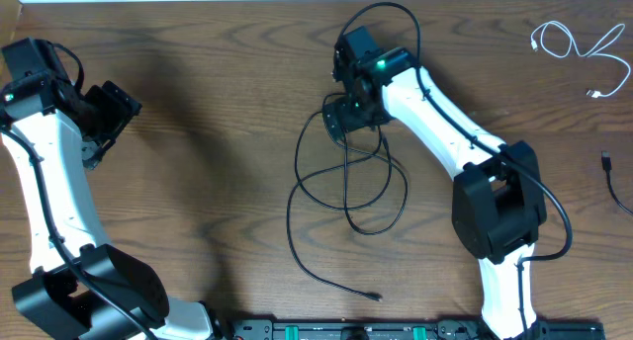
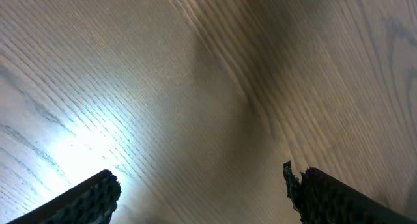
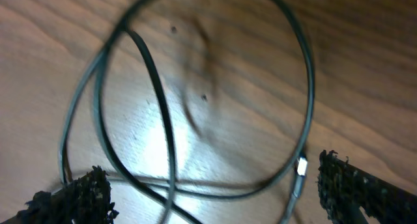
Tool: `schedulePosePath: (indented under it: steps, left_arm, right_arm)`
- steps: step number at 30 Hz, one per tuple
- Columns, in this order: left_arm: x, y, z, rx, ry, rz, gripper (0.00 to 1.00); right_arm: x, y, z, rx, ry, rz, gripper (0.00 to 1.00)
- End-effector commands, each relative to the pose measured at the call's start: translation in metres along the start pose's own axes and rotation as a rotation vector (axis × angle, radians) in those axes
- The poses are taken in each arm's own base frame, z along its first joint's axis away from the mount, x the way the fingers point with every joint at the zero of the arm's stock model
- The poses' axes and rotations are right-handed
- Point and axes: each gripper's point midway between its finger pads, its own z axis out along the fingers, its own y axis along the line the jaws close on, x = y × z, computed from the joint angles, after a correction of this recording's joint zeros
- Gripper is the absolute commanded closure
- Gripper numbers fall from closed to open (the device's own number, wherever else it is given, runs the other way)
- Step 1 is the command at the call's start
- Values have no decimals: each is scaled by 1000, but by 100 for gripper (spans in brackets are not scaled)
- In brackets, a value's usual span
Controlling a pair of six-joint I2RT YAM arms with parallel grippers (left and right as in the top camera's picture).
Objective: Untangle cables
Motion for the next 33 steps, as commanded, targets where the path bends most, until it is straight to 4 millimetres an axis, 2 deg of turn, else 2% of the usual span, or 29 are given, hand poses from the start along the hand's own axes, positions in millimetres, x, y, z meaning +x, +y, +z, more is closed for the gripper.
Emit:
schedulePosePath:
  steps: [1,3,8,12,16,21,27,29,33]
  left_arm:
    - [0,1,3,-5,6,-4,11]
    - [0,2,3,-6,6,-5,11]
    - [0,1,3,-6,6,-5,11]
    - [0,1,3,-6,7,-5,11]
    - [0,1,3,-5,7,-5,11]
    - [0,1,3,-5,7,-5,11]
    - [1,1,3,-6,7,-5,11]
    - [1,1,3,-6,7,-5,11]
    - [1,2,3,-6,8,-5,11]
  right_arm:
    - [1,5,1,58,-32,17,1]
    - [4,1,7,115,-41,3,1]
    - [13,-24,17,268,-40,-6,1]
    - [24,-37,28,282,-15,13,1]
    - [37,-53,34,267,26,111,1]
    - [54,-45,38,121,114,217,1]
    - [75,-33,43,101,179,290,6]
    - [83,-30,48,108,193,304,11]
    - [98,-24,61,115,209,328,29]
